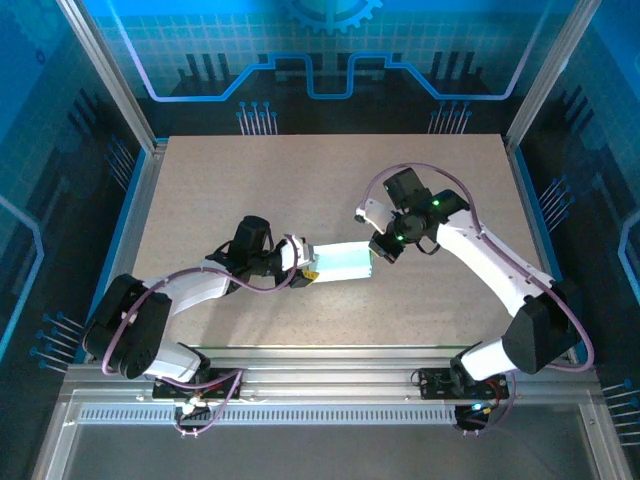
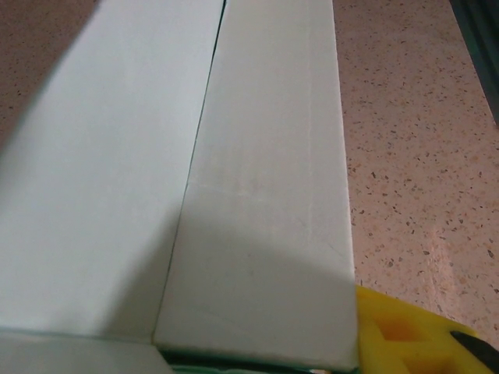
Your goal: Fold the paper box
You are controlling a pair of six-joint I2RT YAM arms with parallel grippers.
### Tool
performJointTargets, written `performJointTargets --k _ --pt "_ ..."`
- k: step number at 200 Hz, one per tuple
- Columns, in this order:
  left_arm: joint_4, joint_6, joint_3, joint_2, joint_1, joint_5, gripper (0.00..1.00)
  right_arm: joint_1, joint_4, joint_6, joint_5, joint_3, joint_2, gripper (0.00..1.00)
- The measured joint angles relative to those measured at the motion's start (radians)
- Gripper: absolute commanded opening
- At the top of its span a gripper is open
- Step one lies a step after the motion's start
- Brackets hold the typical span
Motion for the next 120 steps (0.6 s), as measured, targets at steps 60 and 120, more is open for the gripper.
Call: performJointTargets --k 60,120 --pt "0.026 -0.017 0.0 0.0 0.0 -0.024 0.29 0.031 0.04 0.253 0.079 0.001 0.003 0.0" --pt "0.017 -0.034 0.0 0.006 0.0 -0.072 0.28 0.106 0.188 0.608 0.246 -0.098 -0.001 0.0"
